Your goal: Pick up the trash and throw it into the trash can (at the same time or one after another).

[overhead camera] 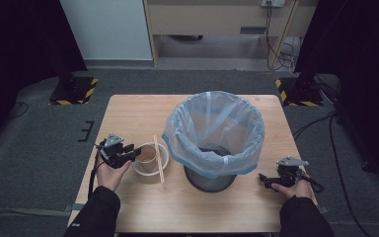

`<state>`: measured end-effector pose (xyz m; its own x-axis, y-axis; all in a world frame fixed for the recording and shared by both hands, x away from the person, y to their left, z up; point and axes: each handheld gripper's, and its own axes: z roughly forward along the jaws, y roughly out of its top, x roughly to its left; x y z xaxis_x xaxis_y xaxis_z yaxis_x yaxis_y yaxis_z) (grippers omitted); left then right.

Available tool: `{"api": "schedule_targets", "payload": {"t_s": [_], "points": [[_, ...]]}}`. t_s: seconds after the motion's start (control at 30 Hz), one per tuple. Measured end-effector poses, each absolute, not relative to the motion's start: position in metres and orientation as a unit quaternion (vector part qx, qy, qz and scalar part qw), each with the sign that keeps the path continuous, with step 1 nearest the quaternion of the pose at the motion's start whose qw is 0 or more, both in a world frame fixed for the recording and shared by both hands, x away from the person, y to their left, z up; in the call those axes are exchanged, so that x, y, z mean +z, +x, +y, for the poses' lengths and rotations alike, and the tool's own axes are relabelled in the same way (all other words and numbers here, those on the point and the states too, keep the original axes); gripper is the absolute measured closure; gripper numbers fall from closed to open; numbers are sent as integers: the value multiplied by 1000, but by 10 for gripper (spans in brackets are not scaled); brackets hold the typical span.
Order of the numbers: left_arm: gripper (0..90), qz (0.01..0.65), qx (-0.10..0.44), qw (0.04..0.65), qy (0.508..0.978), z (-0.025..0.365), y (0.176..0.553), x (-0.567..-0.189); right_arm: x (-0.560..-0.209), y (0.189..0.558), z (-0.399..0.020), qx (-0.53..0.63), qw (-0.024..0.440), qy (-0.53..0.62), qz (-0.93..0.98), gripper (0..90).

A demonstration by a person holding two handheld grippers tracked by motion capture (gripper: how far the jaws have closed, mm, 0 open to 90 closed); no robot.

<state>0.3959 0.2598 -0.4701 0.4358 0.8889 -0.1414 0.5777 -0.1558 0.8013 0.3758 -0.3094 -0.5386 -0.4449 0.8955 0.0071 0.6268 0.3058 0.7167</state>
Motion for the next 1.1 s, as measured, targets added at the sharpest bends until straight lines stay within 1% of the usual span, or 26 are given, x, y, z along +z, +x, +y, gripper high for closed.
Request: {"api": "schedule_targets", "payload": {"t_s": [0.1,0.2,0.23,0.3,0.33,0.37,0.43,0.5,0.83,1.1], "points": [[641,496,181,409,744,257,397,-472,-539,376,-309,332,202,486,782,55],[694,497,176,403,748,255,397,-473,-539,376,-309,333,202,485,783,55],[694,496,175,403,749,255,397,-473,-539,376,-309,333,202,485,783,55],[740,496,173,401,751,255,397,-473,-539,376,-309,333,202,486,783,55],[740,496,173,399,752,255,397,-473,-539,376,-309,333,202,485,783,55],[767,497,171,396,753,256,397,-473,-539,376,-309,333,202,485,783,55],[780,497,171,394,754,256,397,-473,-539,376,-309,333,202,485,783,55],[815,498,168,393,755,257,397,-473,-539,376,-309,333,202,486,783,55],[841,504,172,401,745,261,395,-468,-539,376,-309,333,202,485,783,55],[842,508,176,415,734,267,392,-459,-539,376,-309,333,202,485,783,55]]}}
